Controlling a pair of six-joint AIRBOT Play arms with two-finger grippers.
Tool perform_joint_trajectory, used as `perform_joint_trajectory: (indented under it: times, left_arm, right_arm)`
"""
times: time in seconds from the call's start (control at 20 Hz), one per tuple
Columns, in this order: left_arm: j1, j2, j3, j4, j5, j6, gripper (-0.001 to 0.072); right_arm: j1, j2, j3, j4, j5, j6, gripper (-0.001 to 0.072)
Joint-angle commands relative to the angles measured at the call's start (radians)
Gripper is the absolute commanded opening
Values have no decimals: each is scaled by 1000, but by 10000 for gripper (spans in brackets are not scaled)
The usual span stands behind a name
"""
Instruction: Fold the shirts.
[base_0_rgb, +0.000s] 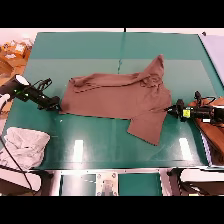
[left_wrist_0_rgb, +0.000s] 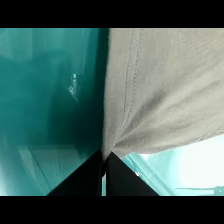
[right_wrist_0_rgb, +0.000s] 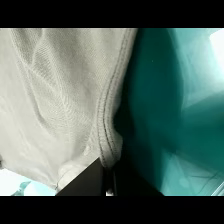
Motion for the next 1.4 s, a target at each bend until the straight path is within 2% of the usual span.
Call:
perform_joint_trajectory:
  times: [0.0, 0.2, 0.35, 0.55, 0.75, 0.85, 0.95, 1.15, 1.35]
  left_arm:
    - [0, 1, 24, -25, -42, 8, 22]
    - [-2, 61, 182, -117, -147, -1, 22]
    - [-2, 214, 364, -185, -155, -3, 22]
    - [-2, 488, 605, -260, -53, 21, 23]
    - [-2, 765, 760, -251, 95, 64, 23]
    - [-2, 870, 796, -230, 133, 86, 23]
    - [-2, 939, 800, -188, 144, 82, 23]
    - [-2, 953, 772, -63, 89, 7, 23]
    - [-2, 919, 555, -72, 100, 18, 23]
  right_arm:
    - [3, 19, 5, 17, 31, -9, 19]
    - [12, 206, 133, 30, 75, -18, 19]
    - [11, 426, 343, 29, 72, 10, 19]
    - [10, 666, 655, 29, -8, 89, 20]
    - [10, 850, 855, 29, -248, 109, 20]
    - [10, 929, 893, 28, -369, 110, 20]
    - [10, 979, 900, 20, -412, 110, 20]
    - [10, 979, 863, 10, -346, 133, 21]
    - [12, 933, 656, 23, -267, 132, 20]
